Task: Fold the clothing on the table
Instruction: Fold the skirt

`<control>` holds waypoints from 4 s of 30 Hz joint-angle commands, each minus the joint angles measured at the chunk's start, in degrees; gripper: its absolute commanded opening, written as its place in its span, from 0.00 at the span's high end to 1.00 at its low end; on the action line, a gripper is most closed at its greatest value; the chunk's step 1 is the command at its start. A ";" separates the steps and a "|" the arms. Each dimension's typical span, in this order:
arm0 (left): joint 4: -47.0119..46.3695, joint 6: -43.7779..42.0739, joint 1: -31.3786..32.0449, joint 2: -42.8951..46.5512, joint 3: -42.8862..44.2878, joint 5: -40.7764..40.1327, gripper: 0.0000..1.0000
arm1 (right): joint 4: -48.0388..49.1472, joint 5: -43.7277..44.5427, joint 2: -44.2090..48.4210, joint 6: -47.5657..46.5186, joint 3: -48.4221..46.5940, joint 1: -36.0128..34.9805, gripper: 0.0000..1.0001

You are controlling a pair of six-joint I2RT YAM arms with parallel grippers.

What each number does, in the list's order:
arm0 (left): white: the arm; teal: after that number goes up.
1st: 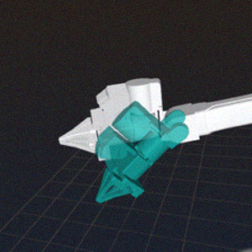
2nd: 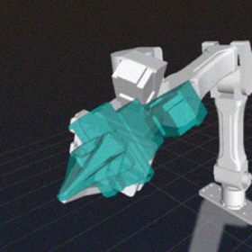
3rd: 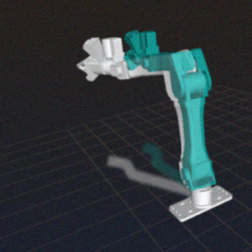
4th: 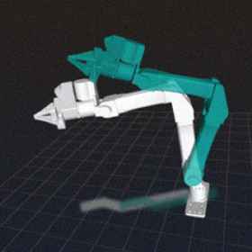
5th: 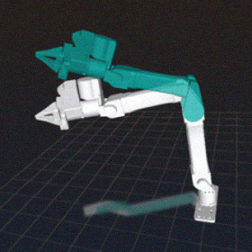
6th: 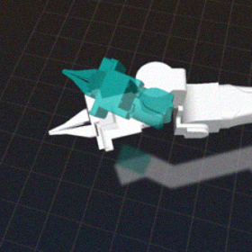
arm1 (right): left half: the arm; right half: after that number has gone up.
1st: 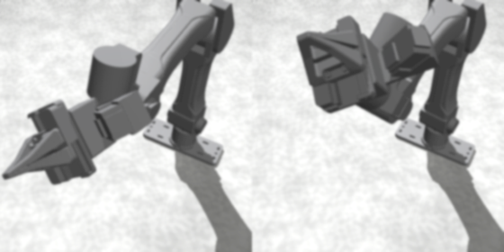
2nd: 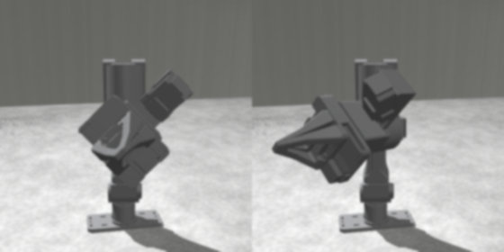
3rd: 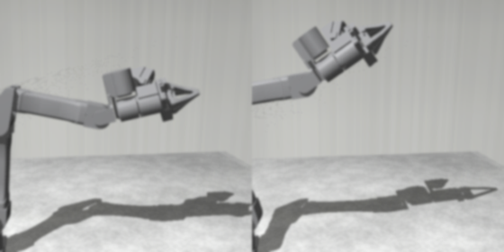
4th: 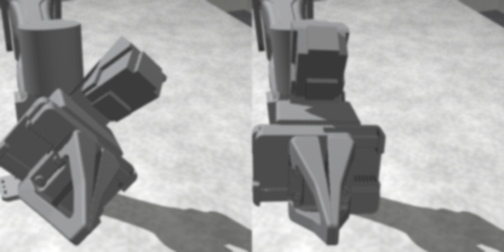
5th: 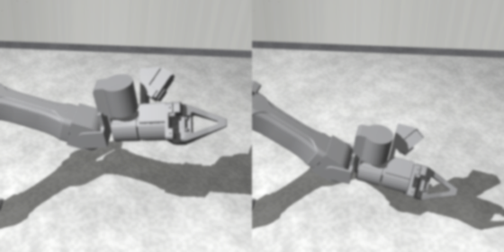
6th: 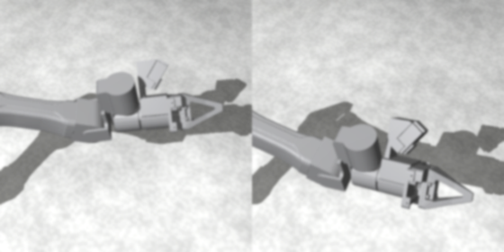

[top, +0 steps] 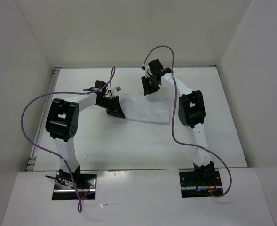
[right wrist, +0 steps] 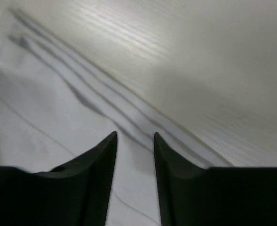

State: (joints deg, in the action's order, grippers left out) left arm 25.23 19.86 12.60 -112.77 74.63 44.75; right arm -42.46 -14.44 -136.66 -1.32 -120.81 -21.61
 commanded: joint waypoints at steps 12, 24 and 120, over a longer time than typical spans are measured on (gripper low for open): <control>-0.01 -0.87 -0.21 -2.09 12.45 -1.43 0.93 | 1.41 21.12 23.01 18.89 20.51 12.19 0.43; 2.54 -1.58 -0.74 -7.99 23.89 1.74 0.93 | 13.53 1.53 30.75 27.16 48.12 19.50 0.52; 2.90 1.14 11.30 -18.80 29.09 1.13 0.93 | 13.28 -9.73 33.48 32.70 37.93 13.26 1.00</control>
State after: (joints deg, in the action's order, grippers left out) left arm 29.82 19.81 23.22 -130.06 102.80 43.51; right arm -28.47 -24.32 -104.12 32.08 -79.96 -7.33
